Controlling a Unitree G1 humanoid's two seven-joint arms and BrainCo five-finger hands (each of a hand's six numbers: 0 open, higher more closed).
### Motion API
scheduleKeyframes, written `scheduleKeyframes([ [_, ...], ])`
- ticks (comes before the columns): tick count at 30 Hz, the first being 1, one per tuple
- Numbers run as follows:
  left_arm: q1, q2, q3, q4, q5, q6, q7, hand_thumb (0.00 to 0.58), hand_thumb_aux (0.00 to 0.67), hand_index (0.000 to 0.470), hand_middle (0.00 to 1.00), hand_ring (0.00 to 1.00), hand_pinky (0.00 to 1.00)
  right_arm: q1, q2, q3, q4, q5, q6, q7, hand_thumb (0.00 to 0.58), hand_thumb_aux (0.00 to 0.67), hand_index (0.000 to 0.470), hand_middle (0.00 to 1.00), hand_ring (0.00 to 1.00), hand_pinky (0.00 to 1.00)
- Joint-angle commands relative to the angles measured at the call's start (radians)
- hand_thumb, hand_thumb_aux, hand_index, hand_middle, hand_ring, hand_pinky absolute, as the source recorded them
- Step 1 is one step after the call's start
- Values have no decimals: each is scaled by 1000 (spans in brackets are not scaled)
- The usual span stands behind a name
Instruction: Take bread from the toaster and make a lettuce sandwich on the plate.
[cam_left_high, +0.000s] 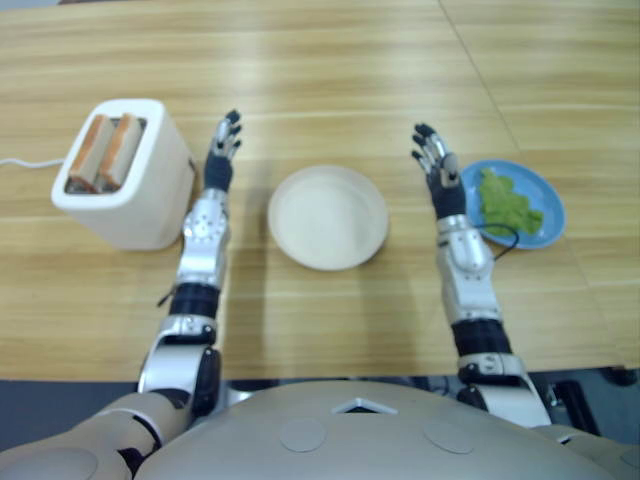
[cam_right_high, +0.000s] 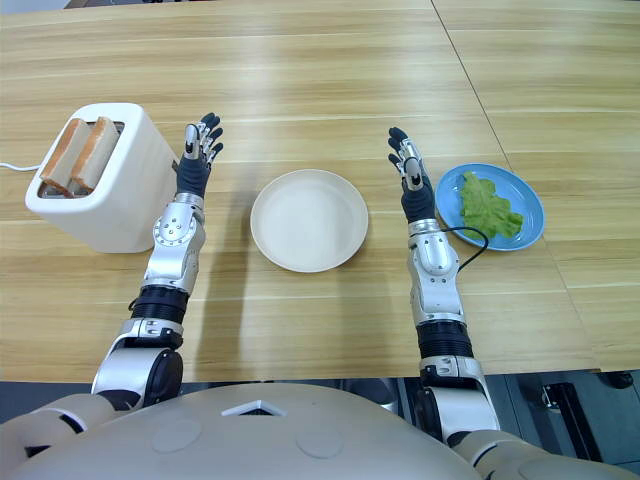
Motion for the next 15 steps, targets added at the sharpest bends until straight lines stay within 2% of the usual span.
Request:
scheduleKeyframes([
  [1, 9, -4, -7, 8, 2, 8, -1, 0, 0, 0, 0, 0, 0, 8, -5, -1, 0, -2, 13, 3, 0, 0, 0, 0, 0, 0],
  [10, 8, 1, -19, 10, 12, 18, -5, 0, 0, 0, 0, 0, 0, 6, -3, 0, 4, -5, 13, 2, 0, 0, 0, 0, 0, 0],
  [12, 43, 2, -37, -148, -1, 51, -28, 0, 0, 0, 0, 0, 0, 4, -3, 1, 10, -9, 11, 1, 0, 0, 0, 0, 0, 0],
  [15, 91, 49, -64, -545, -29, 152, -87, 0, 0, 0, 0, 0, 0, 10, -2, -2, 11, -12, 8, -9, 0, 0, 0, 0, 0, 0],
])
